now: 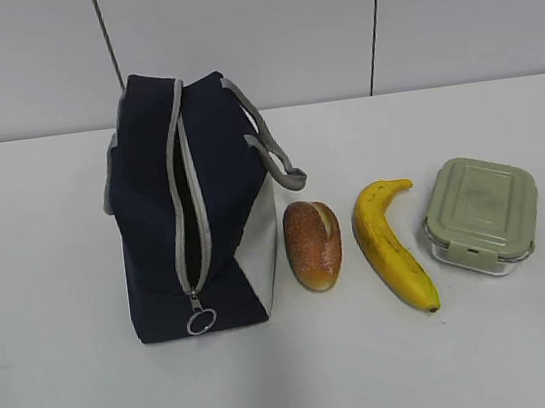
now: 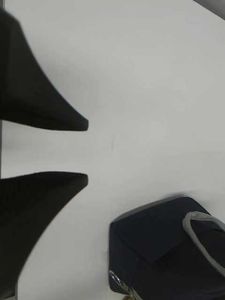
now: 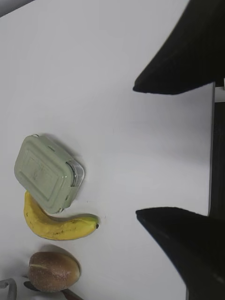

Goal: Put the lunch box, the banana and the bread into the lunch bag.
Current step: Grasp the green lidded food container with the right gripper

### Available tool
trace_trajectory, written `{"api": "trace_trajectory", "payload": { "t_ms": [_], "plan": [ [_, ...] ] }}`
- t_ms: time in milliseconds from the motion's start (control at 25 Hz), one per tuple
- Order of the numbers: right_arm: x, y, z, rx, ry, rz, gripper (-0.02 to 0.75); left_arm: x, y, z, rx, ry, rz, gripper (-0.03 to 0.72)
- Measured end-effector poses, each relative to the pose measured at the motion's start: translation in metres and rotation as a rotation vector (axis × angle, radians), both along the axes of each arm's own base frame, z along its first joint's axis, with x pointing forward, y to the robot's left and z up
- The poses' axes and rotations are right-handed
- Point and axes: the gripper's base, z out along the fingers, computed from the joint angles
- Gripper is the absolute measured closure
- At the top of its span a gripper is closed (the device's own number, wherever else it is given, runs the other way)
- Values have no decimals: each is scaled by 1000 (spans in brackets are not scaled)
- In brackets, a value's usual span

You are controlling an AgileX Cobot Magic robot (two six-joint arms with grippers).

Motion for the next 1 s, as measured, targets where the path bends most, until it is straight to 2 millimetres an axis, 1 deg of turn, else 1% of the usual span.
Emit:
{"api": "trace_trajectory", "payload": {
  "t_ms": [800,920,1000],
  "plan": [
    [0,0,0,0,0,0,169,2,-1,1,-4,-2,-3,452],
    [0,0,0,0,0,0,168,9,-4,9,-33,17,-25,452],
    [0,0,0,0,0,0,168,16,-7,18,-61,31,-44,452]
  ]
}}
